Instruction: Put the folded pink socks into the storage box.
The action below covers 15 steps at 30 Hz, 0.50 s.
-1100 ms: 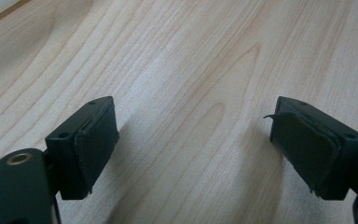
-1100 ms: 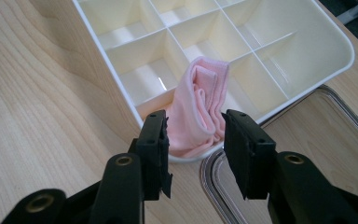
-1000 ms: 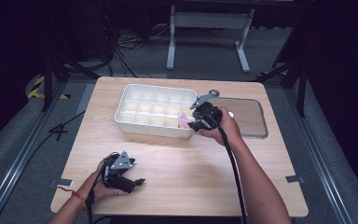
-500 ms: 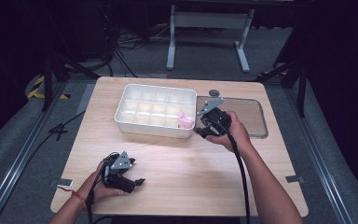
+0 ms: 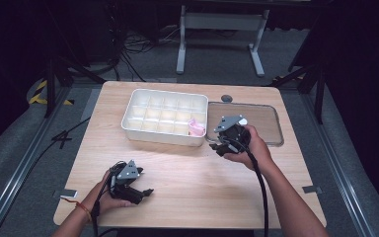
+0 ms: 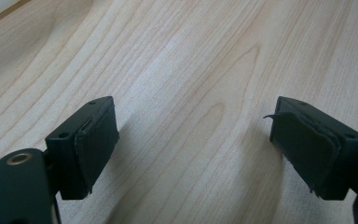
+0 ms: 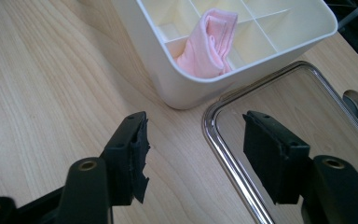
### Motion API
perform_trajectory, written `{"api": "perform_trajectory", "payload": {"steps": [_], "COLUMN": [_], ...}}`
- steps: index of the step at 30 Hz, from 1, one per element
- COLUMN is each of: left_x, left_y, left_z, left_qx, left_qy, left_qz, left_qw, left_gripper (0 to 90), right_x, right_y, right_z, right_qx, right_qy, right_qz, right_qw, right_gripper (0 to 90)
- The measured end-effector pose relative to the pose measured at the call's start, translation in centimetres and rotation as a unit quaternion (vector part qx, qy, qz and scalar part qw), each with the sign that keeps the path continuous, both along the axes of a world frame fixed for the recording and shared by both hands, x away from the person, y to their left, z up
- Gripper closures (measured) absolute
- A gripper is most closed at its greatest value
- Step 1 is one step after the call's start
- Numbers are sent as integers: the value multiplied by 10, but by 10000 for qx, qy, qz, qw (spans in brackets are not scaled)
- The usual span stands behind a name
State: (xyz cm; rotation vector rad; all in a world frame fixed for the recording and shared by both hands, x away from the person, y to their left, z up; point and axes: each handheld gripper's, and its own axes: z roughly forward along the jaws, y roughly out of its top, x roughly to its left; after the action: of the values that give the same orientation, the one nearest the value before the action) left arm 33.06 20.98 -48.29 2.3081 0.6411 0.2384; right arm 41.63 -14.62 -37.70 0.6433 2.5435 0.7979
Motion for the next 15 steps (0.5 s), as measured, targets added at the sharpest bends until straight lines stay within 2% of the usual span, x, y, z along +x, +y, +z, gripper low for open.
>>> {"api": "perform_trajectory", "payload": {"steps": [5, 15], "left_x": [0, 0], "left_y": [0, 0], "left_z": [0, 0], "left_qx": [-6, -5], "left_qy": [6, 4], "left_qz": [10, 11], "left_qw": [10000, 10000], "left_gripper": [152, 152], "right_x": [-9, -21], "right_y": [-4, -18], "right_z": [-5, -14], "right_qx": [-64, -74], "right_qy": [-109, -59], "right_qz": [17, -33], "right_qw": [9999, 9999], "right_gripper": [368, 350]}}
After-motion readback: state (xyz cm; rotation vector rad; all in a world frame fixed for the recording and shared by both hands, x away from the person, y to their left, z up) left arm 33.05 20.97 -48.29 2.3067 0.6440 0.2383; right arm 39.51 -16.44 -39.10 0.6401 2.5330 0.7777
